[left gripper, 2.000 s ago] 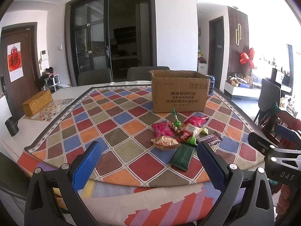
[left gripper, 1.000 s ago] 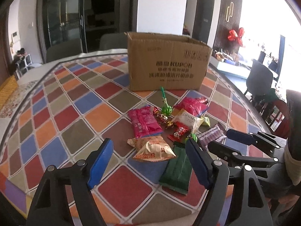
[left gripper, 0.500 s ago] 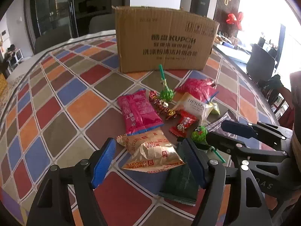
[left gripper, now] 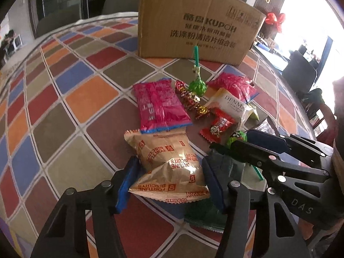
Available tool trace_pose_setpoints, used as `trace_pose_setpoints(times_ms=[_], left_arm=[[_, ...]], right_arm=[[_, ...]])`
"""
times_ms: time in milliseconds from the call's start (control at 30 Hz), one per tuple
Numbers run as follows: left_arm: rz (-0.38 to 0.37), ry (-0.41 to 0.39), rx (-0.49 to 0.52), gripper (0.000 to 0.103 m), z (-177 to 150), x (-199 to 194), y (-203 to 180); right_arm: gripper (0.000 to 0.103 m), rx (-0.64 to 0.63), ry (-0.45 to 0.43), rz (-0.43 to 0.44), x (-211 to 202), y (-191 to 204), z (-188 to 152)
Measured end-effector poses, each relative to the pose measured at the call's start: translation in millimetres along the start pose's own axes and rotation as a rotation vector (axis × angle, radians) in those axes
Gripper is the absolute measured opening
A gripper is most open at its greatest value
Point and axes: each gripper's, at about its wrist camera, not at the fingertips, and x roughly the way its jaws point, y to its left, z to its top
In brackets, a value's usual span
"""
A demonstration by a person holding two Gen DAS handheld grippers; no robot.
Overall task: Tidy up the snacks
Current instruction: 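Grasp the green lollipop with the right tool while the left tool grasps the Fortune biscuits bag, then carry the lollipop and biscuits bag into the cardboard box with both tools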
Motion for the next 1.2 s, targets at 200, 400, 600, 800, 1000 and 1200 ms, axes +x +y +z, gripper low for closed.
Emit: trace_pose_setpoints(times_ms=[200, 400, 600, 800, 1000, 1200], left_arm=[[-0.002, -0.002, -0.019, 0.056, 2, 2, 3], [0.008, -0.009, -0.020, 0.053, 2, 2, 3], [0.003, -0.020, -0.032, 0.048, -1, -7, 2], [0.005, -0.043, -0.034, 0.046, -9, -22, -2], [0.008, -0.097, -0.040, 0.045, -10, -44, -6], [0.013, -0.155, -0.032, 0.045, -1, -65, -11]], right_arm=[[0.035, -0.006, 0.012, -0.005, 5, 2, 3], [0.029, -0.014, 0.026, -0.008, 11, 4, 6], [0.028, -0.002, 0.022, -0.006, 8, 5, 5], [0.028, 0.005, -0.007, -0.006, -8, 6, 3], [0.028, -0.002, -0.036, 0.001, -25, 9, 1], [0.028, -0.010, -0.072, 0.009, -40, 13, 4]])
